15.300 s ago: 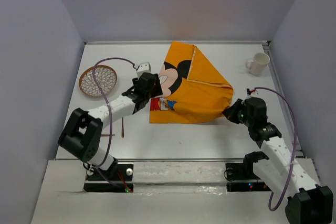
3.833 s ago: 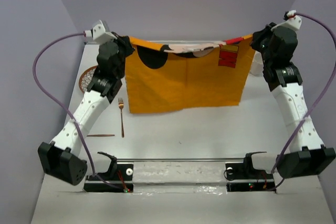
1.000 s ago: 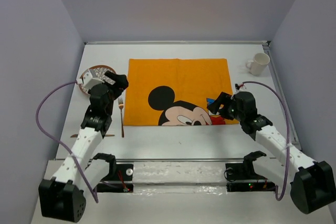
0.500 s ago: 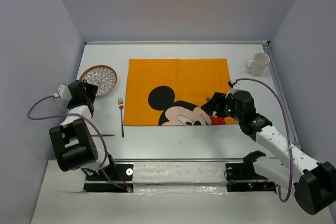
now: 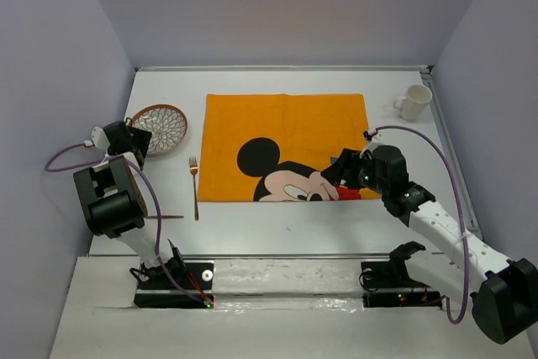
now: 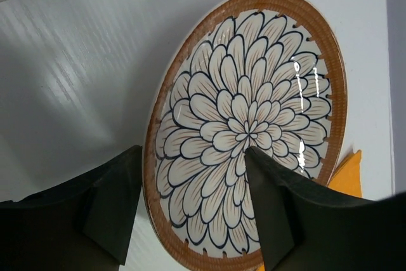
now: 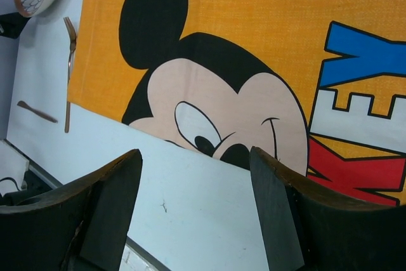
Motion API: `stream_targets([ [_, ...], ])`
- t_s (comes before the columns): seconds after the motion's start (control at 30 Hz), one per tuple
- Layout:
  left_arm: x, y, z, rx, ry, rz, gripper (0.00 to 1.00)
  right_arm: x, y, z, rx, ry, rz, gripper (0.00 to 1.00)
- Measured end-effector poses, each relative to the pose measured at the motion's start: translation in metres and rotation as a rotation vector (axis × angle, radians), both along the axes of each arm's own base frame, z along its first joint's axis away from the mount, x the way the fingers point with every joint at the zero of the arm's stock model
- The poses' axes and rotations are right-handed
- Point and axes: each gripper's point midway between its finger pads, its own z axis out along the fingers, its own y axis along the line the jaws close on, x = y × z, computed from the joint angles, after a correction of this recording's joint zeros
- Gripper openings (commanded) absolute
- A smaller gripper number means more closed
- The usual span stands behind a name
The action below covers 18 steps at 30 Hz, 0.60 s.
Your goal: Set the dinner table for one person
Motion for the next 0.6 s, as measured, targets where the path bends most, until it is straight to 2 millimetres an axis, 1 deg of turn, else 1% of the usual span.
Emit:
stream_targets([
  [0.03,0.002,0.002,-0.002,0.001,0.003,0.005,0.68,0.000,0.000,0.000,-0.001,0.001,0.000,0.74],
  [0.13,0.003,0.004,-0.014,-0.005,0.025,0.012,0.50,0.002,0.000,0.002,-0.006,0.001,-0.002,0.74],
  [0.2,0.004,0.004,-0.021,-0.007,0.039,0.014,0.36,0.006,0.001,0.009,-0.005,-0.016,-0.005,0.74],
  [0.27,0.005,0.004,-0.023,-0.007,0.040,0.019,0.15,0.009,0.001,0.018,0.000,-0.038,-0.007,0.74],
  [0.3,0.004,0.004,-0.024,-0.007,0.045,0.022,0.00,0.011,0.002,0.023,0.003,-0.049,-0.008,0.74],
  [0.33,0.006,0.003,-0.023,-0.018,0.034,0.020,0.00,0.013,0.003,0.029,0.008,-0.061,-0.008,0.74],
  [0.37,0.012,0.002,-0.017,-0.026,0.001,0.018,0.00,0.014,0.003,0.032,0.010,-0.069,-0.008,0.74],
  [0.4,0.019,0.003,-0.006,-0.013,-0.035,0.010,0.00,0.015,0.003,0.036,0.013,-0.077,-0.008,0.74],
  [0.43,0.020,0.004,-0.004,0.000,-0.037,0.009,0.00,0.015,0.003,0.038,0.015,-0.081,-0.008,0.75],
  [0.53,0.019,-0.004,-0.002,-0.003,-0.029,-0.003,0.00,0.017,0.004,0.040,0.015,-0.085,-0.007,0.79],
  [0.6,0.014,-0.009,0.005,0.009,-0.021,-0.021,0.00,0.019,0.006,0.039,0.012,-0.078,-0.001,0.82],
])
